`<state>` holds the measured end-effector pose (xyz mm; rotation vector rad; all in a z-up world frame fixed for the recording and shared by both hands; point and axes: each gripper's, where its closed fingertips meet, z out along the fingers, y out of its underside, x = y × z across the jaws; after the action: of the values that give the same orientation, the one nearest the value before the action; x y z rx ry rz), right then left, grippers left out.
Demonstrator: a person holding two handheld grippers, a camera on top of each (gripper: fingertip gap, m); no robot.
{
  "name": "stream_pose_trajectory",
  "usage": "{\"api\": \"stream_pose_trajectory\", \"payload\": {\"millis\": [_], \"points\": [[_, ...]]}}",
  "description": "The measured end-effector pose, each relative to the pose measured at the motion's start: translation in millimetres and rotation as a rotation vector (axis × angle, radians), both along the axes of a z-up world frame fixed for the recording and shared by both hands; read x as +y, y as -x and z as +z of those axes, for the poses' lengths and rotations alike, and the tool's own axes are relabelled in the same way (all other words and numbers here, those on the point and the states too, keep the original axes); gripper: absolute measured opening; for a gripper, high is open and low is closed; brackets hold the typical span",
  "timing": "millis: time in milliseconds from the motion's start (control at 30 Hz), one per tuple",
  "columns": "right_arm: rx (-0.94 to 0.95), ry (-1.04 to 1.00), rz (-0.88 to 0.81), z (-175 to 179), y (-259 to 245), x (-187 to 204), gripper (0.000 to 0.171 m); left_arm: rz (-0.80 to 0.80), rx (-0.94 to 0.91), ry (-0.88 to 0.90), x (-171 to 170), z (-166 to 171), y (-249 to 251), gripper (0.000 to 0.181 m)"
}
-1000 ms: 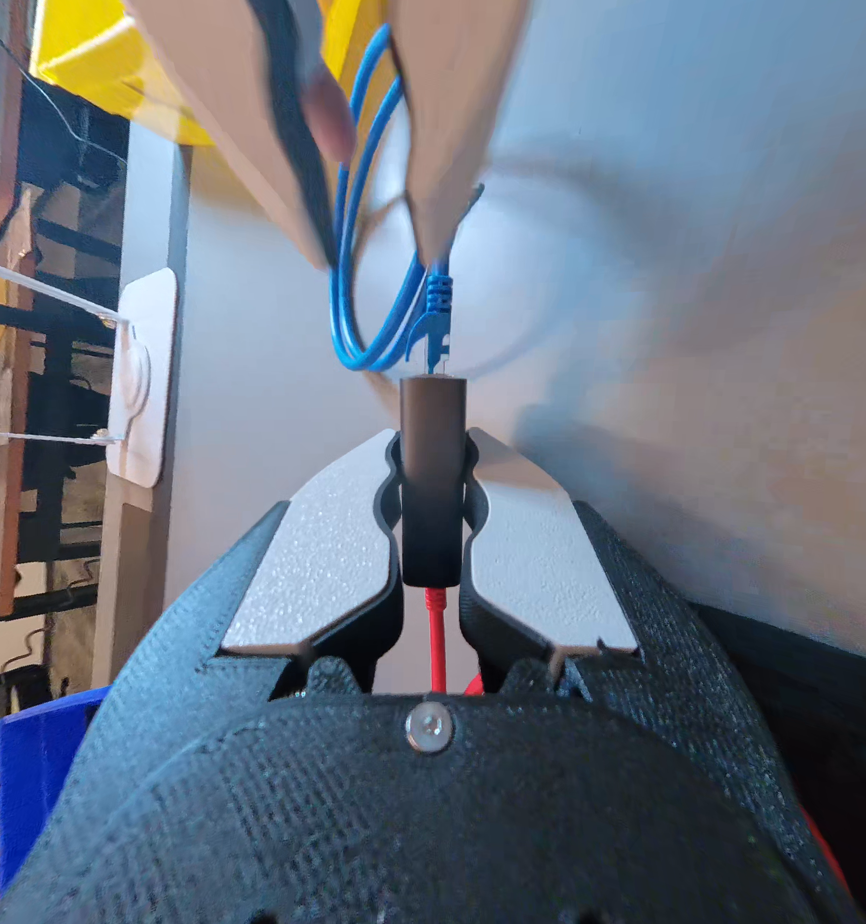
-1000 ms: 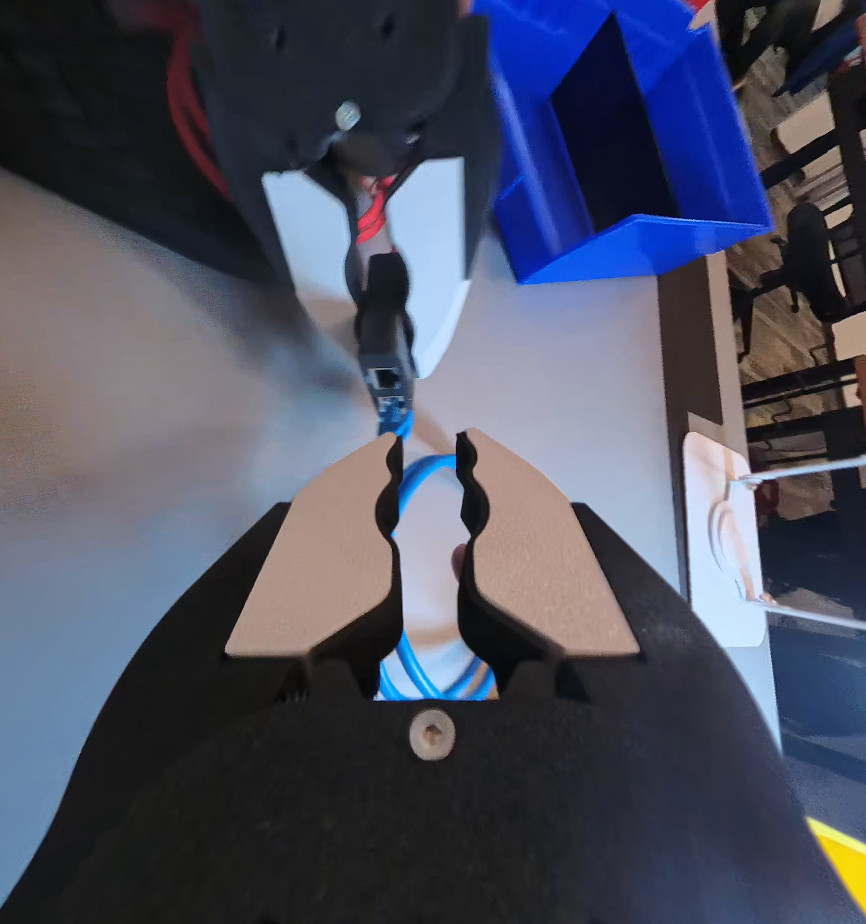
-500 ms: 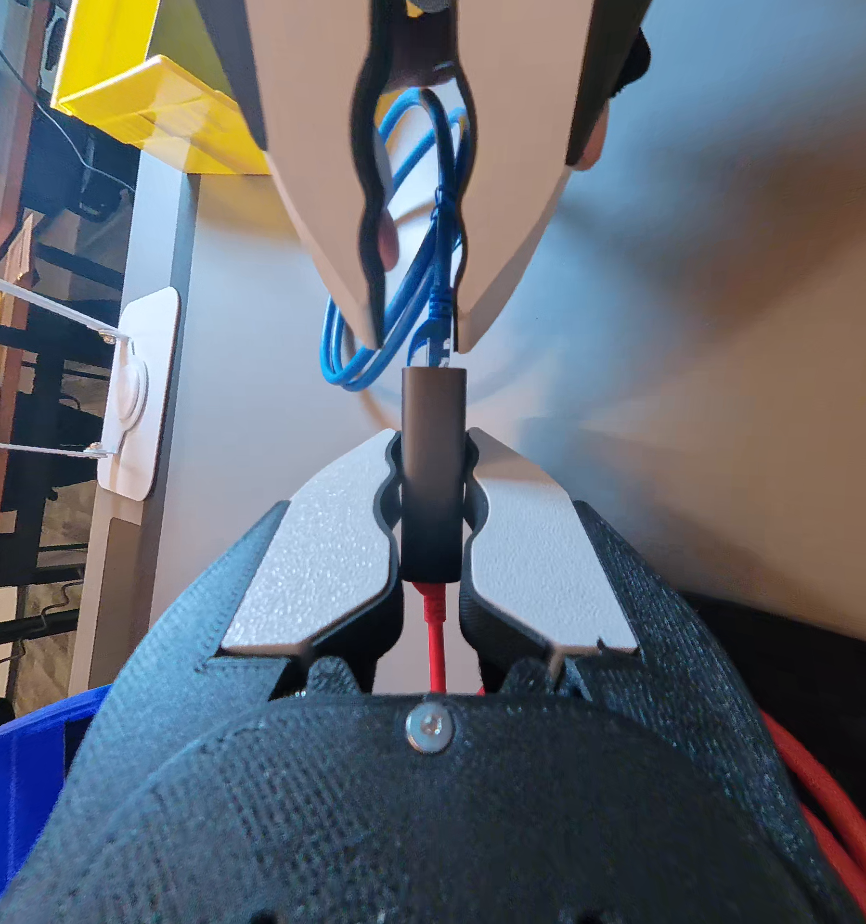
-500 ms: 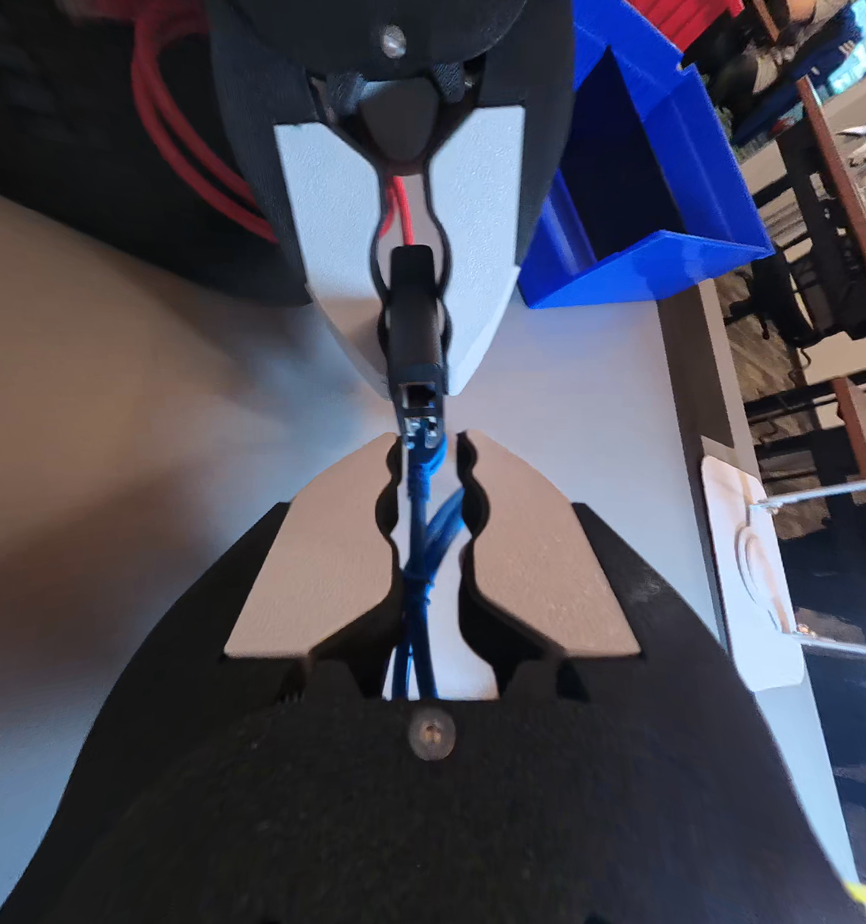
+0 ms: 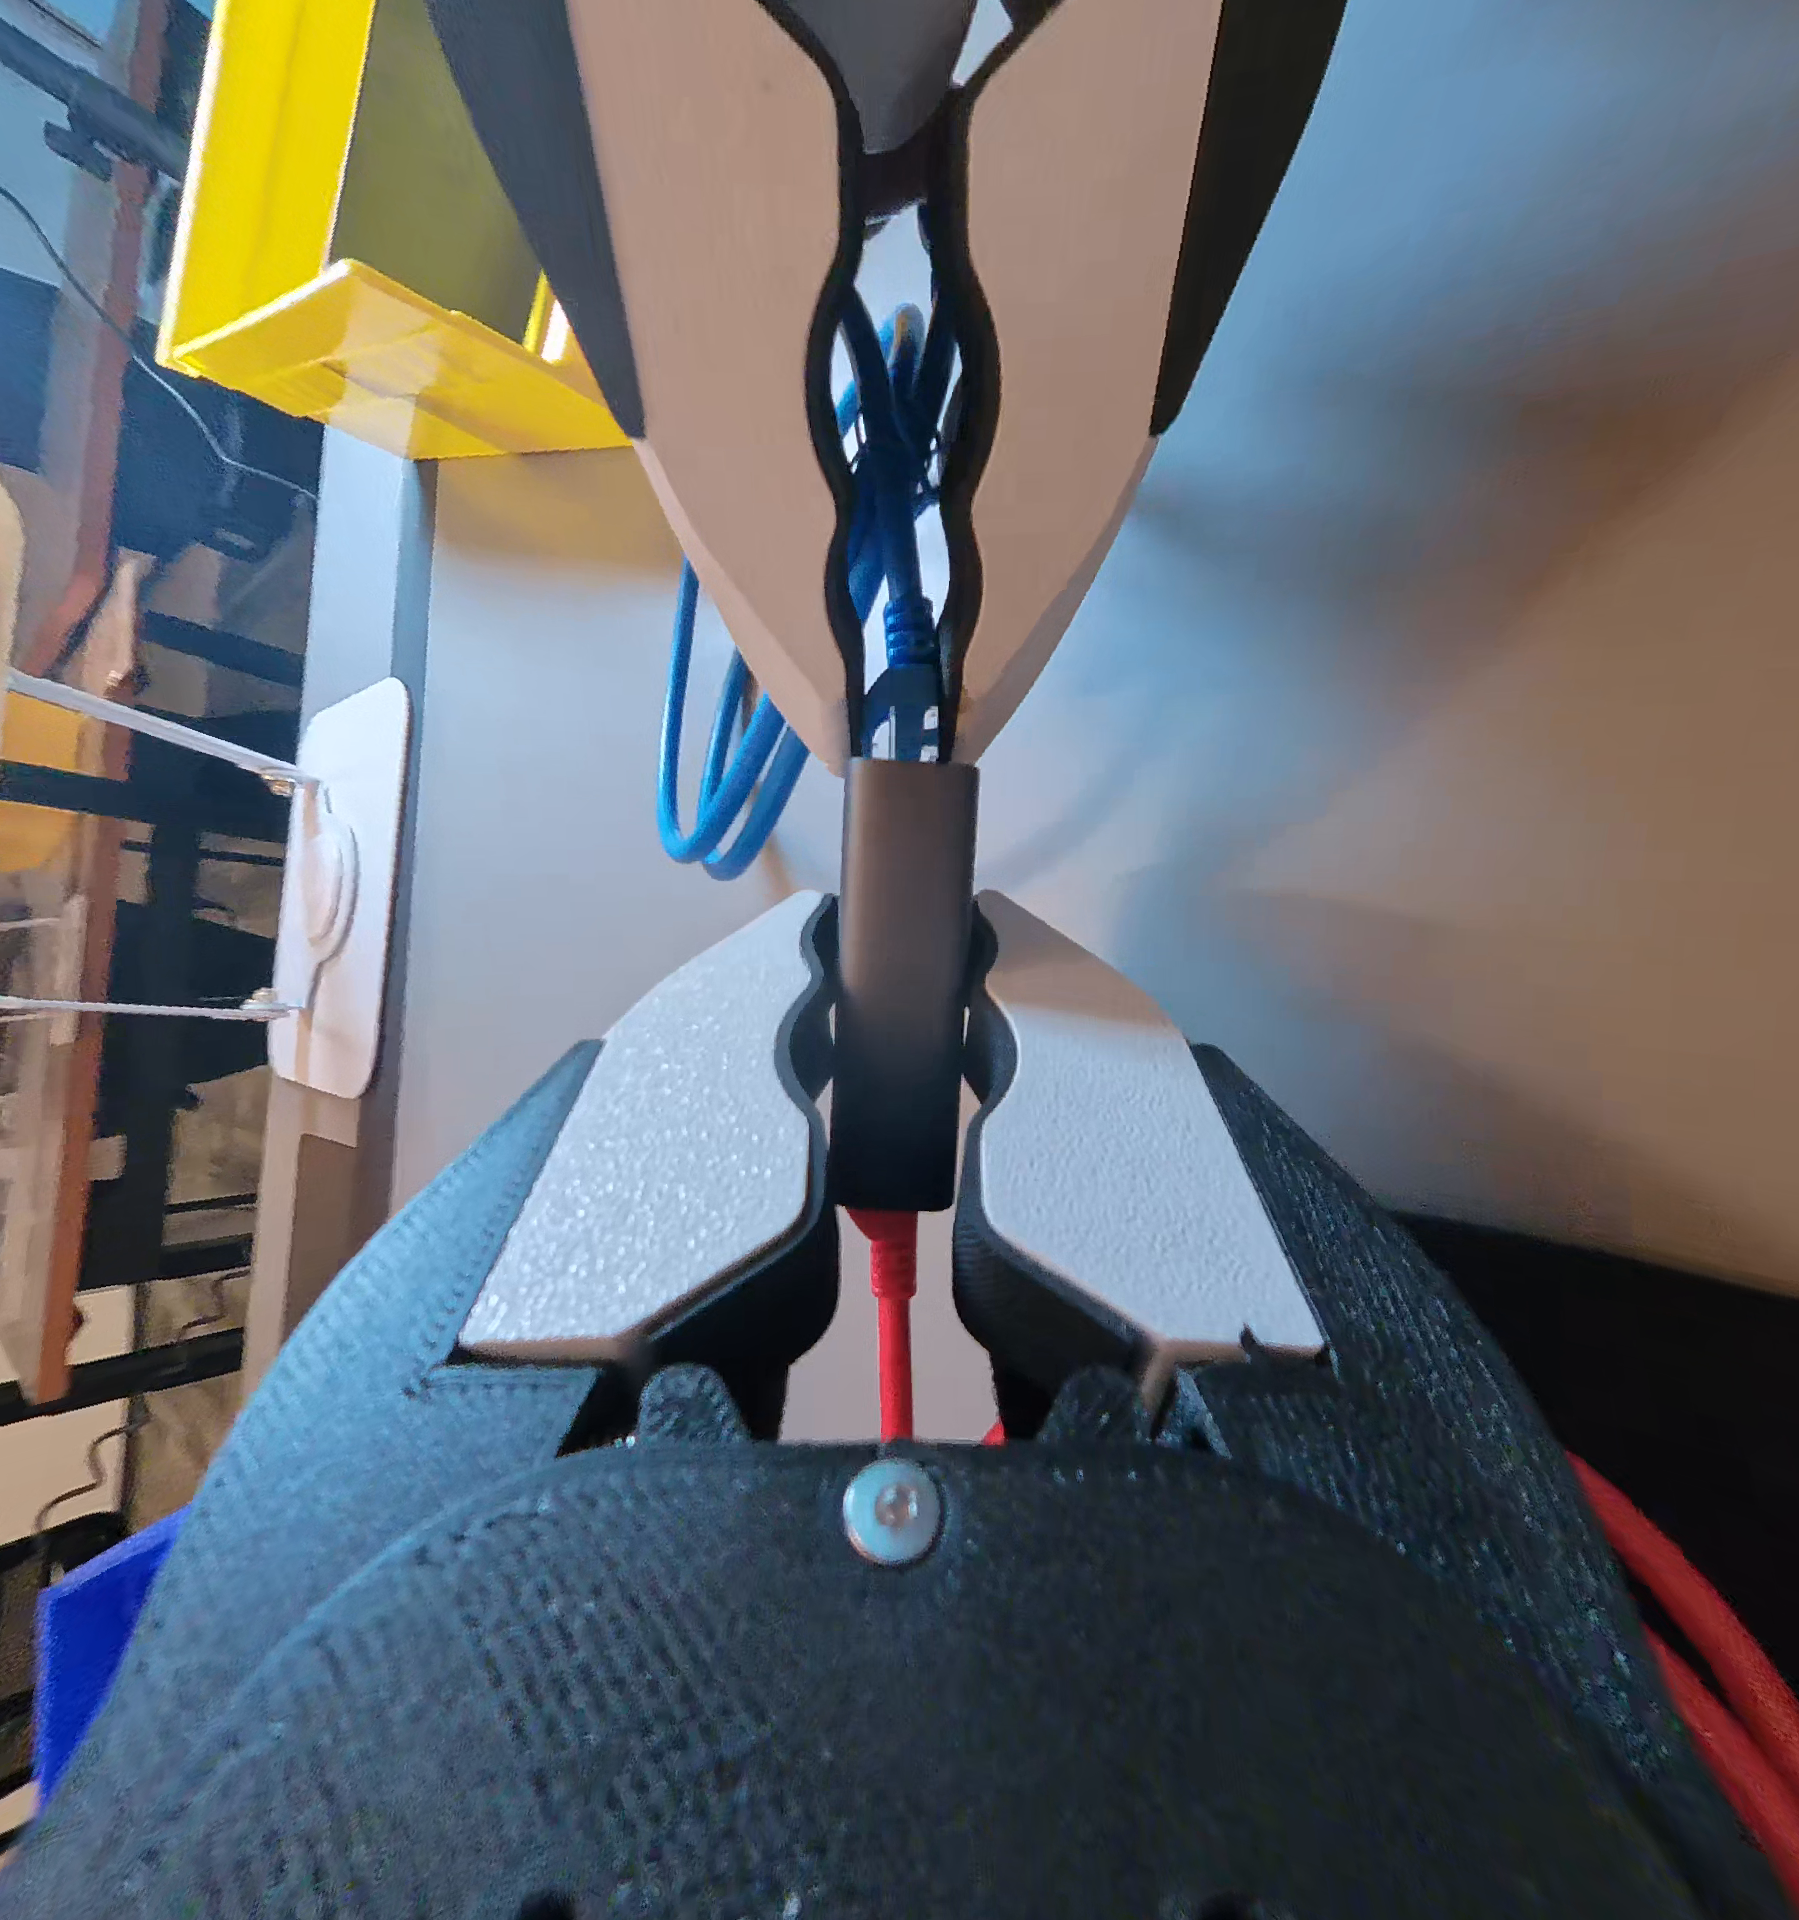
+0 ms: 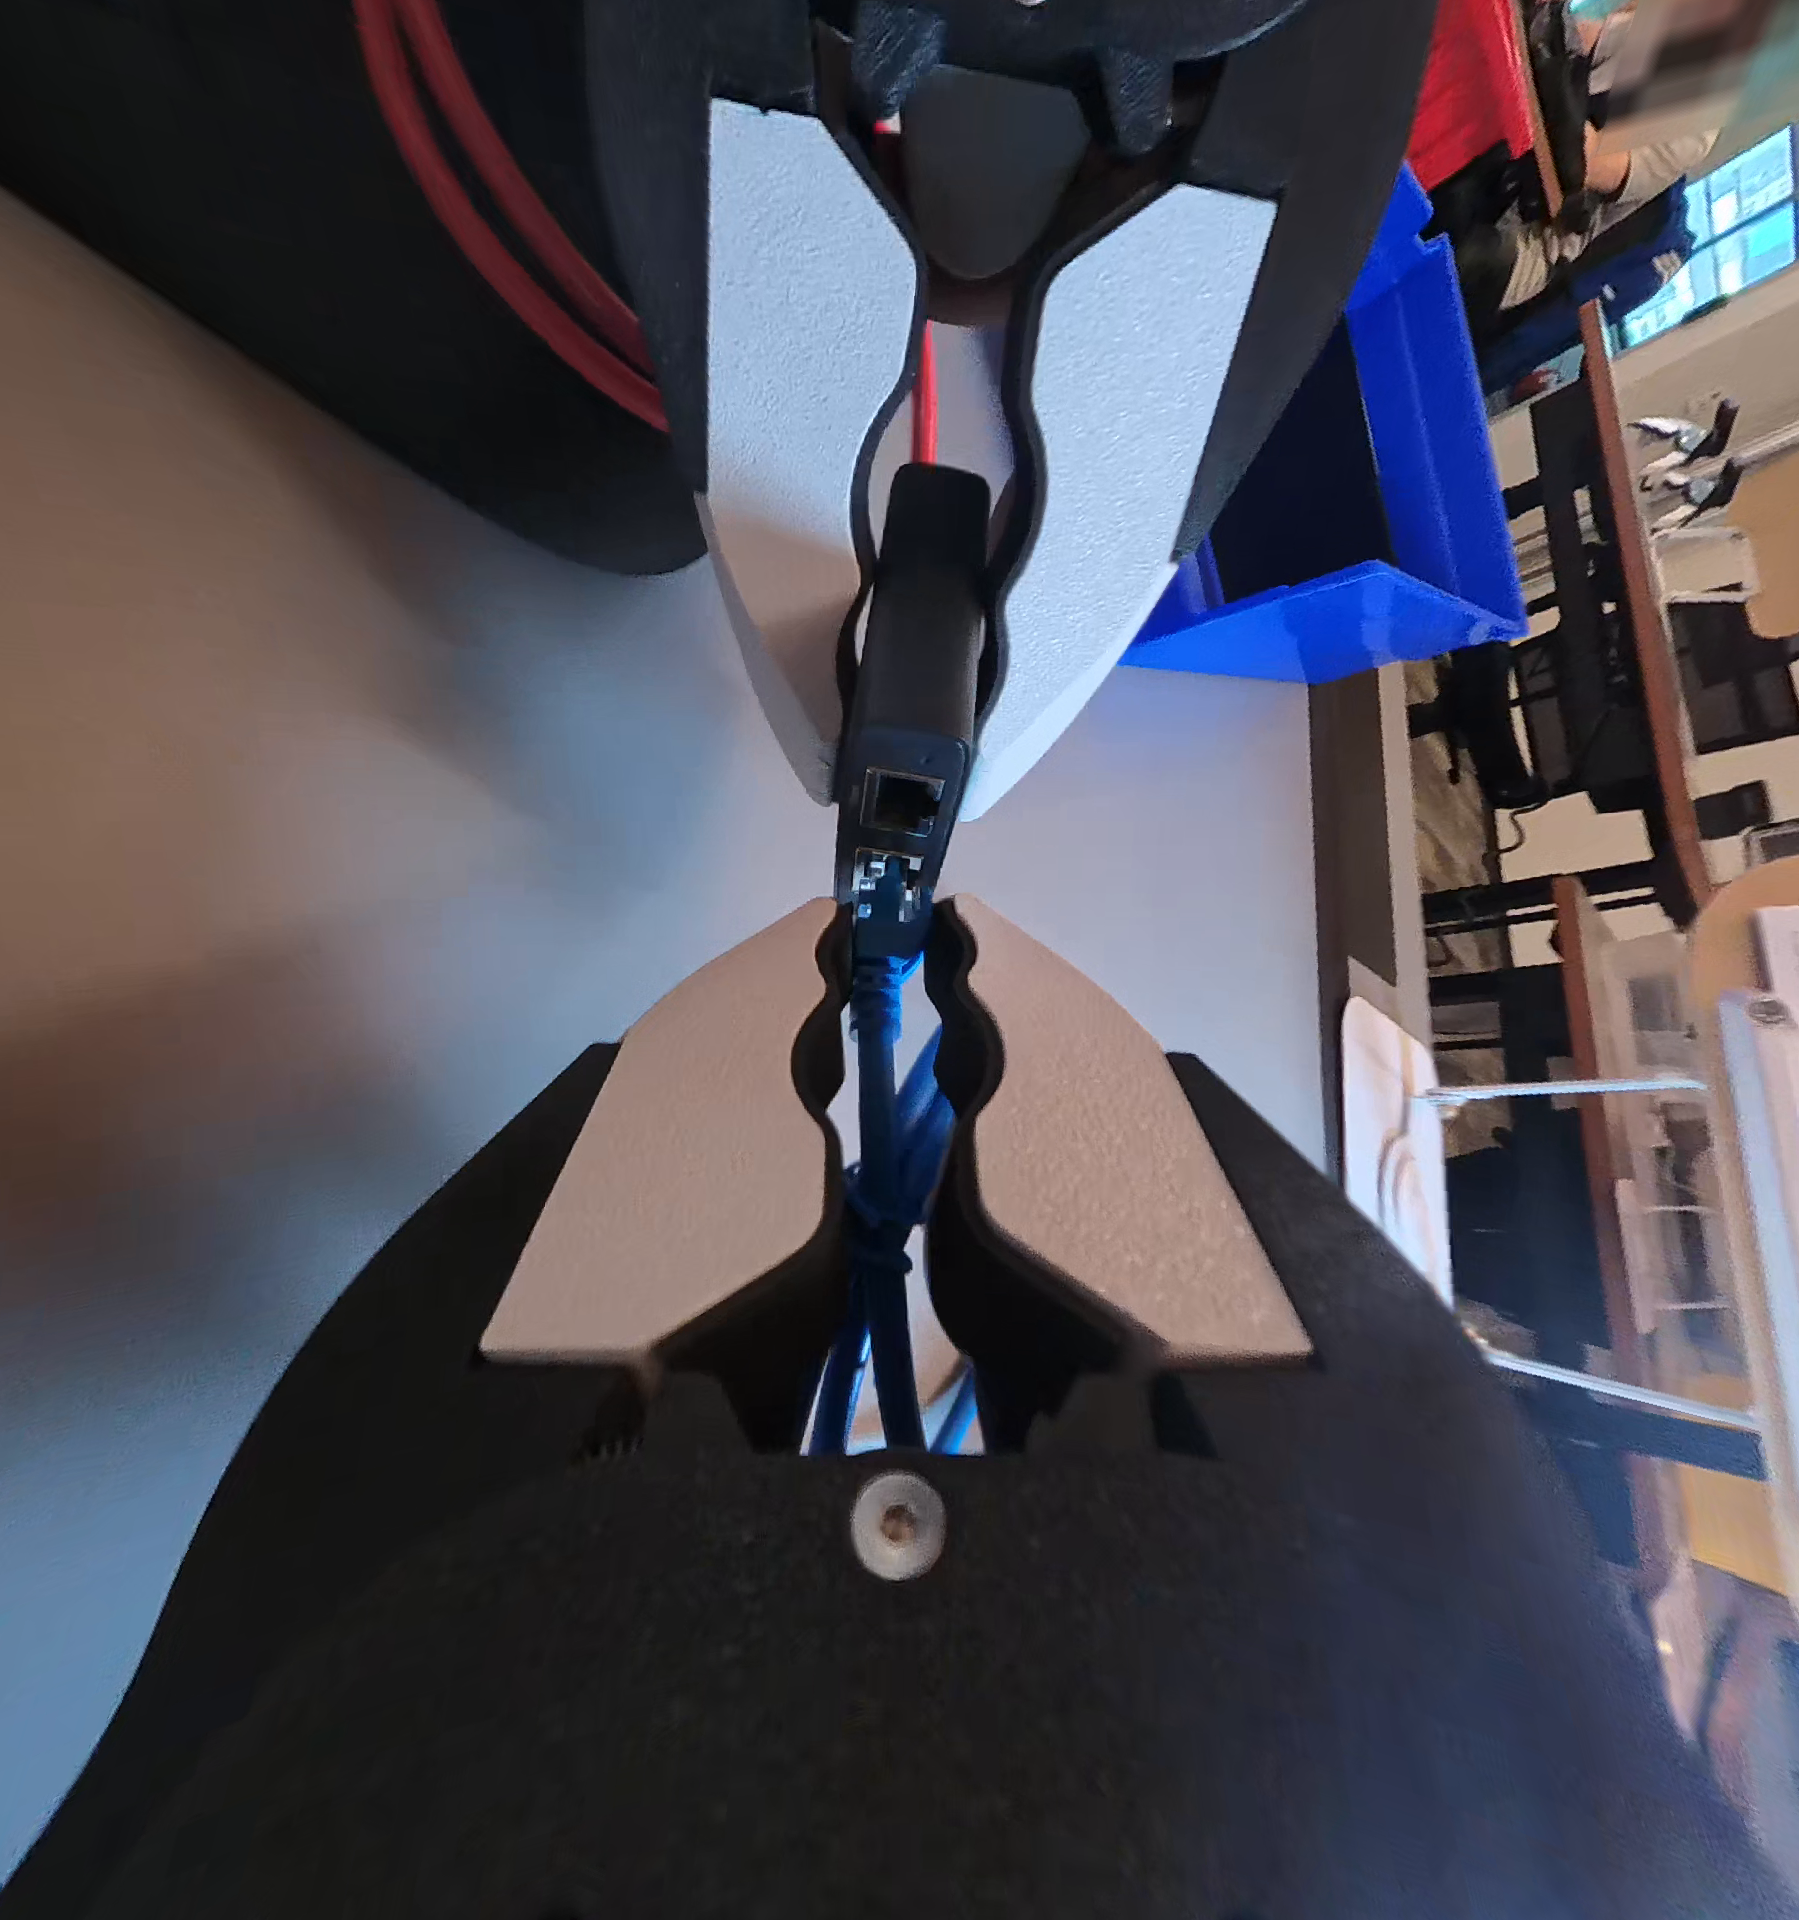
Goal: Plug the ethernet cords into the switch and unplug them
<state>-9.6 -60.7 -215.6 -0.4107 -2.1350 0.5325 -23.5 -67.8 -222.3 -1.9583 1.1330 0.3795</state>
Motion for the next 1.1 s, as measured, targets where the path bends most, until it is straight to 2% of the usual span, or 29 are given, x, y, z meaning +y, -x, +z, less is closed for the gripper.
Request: {"api": "stream_pose_trajectory", "payload": {"millis": [200, 467, 567, 700, 933, 1000, 1100], "points": [[-0.060, -0.148, 0.082, -8, -12, -1, 0.014, -0.050, 0.044, 0.019, 2, -10, -7, 0.022], [-0.157, -0.178, 0.137, -8, -33, -1, 0.013, -0.093, -0.043, 0.061, 4, -15, -25, 0.023], [-0.178, -0.094, 0.120, -3, -37, 1, 0.012, -0.090, -0.084, 0.068, 5, -11, -30, 0.023], [-0.215, 0.148, 0.118, 11, -44, 1, 0.013, -0.089, -0.164, 0.067, 6, 0, -38, 0.023], [-0.221, 0.245, 0.091, 17, -44, 2, 0.012, -0.054, -0.204, 0.083, 8, 4, -37, 0.023], [-0.200, 0.144, 0.001, 11, -37, 10, 0.012, 0.021, -0.104, 0.075, 13, 0, -27, 0.023], [-0.106, -0.167, -0.130, 5, -25, 21, 0.013, 0.111, -0.017, 0.098, 20, -5, -15, 0.023]]}}
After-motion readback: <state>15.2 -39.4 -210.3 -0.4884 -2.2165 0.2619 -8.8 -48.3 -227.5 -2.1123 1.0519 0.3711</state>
